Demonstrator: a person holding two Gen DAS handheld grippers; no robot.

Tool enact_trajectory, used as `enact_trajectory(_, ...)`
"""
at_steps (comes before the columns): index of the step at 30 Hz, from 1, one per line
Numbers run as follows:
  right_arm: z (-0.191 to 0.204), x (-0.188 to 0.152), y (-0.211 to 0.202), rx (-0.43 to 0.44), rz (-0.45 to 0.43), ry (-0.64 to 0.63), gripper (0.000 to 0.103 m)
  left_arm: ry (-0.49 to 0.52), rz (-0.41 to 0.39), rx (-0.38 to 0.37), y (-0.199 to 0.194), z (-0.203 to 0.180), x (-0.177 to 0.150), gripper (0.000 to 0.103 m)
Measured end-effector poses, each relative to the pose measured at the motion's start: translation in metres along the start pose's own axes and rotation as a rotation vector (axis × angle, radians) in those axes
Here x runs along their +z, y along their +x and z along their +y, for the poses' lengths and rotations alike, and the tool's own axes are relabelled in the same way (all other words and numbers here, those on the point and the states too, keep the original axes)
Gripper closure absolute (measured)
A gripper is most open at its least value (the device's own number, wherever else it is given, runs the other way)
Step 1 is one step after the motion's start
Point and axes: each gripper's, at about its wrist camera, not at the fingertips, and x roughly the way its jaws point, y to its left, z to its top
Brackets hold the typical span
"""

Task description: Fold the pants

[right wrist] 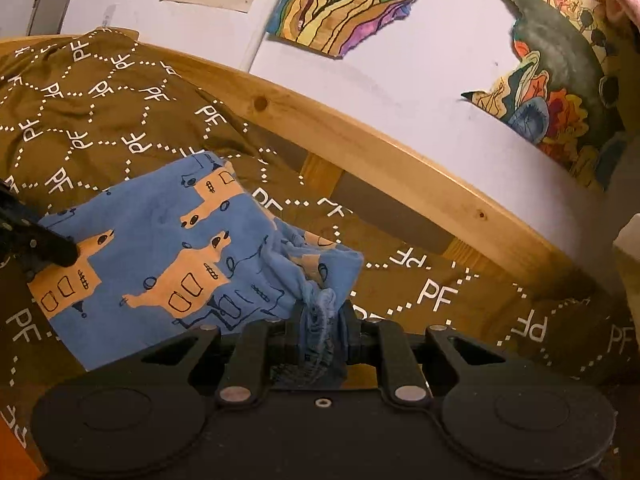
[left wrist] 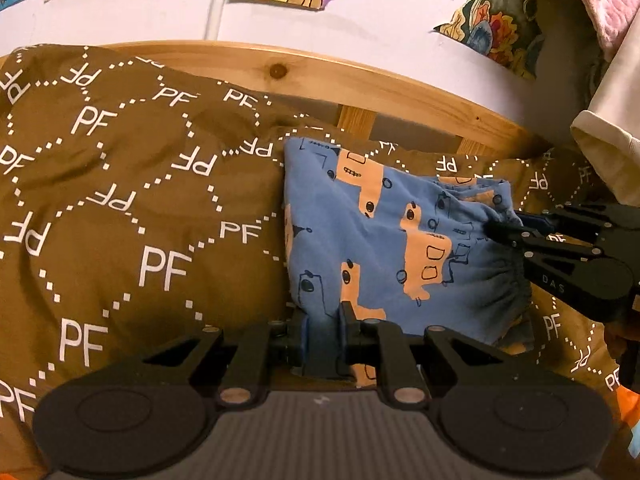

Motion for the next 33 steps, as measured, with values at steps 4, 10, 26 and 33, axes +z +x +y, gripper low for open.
enact_trajectory(4,-0.001,-0.003,0.004,0.001,0.009,0.015,0.086,-0.001,0.008,0.002,0.000,-0.001,0.001,0.087)
enact_trajectory(10,-0.002,-0.006,0.011,-0.017,0.027,0.040,0.082,-0.015,0.028,0.010,0.002,-0.001,0.004,0.085)
enact_trajectory(26,-0.006,-0.009,-0.013,-0.069,0.023,0.133,0.019,-0.097,0.005,0.082,-0.015,0.010,0.012,0.025)
enact_trajectory(33,0.006,-0.022,-0.018,-0.073,0.075,0.124,0.006,-0.072,0.000,0.145,-0.017,0.007,0.006,0.002)
